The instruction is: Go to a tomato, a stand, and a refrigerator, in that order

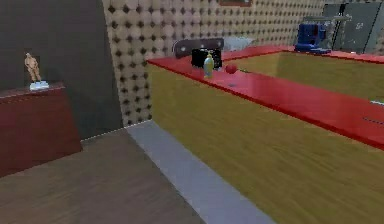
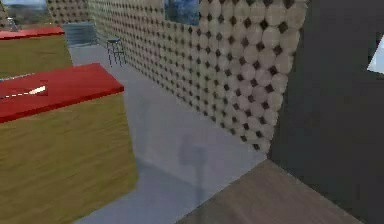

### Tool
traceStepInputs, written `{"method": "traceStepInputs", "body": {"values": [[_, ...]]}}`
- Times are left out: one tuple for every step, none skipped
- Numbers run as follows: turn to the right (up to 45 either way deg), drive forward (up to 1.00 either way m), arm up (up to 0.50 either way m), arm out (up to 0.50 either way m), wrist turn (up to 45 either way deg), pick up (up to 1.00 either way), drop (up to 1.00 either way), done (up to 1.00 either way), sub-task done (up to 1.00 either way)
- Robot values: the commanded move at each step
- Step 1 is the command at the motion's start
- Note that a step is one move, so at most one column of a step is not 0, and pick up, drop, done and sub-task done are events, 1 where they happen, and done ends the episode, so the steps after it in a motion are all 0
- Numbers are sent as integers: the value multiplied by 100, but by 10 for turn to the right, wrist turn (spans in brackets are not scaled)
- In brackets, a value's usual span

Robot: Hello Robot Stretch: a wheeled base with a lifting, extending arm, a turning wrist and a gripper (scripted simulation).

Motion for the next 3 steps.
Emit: {"method": "traceStepInputs", "body": {"values": [[0, 100, 0, 0, 0, 0, 0, 0, 0], [-150, 0, 0, 0, 0, 0, 0, 0, 0], [0, 15, 0, 0, 0, 0, 0, 0, 0]]}}
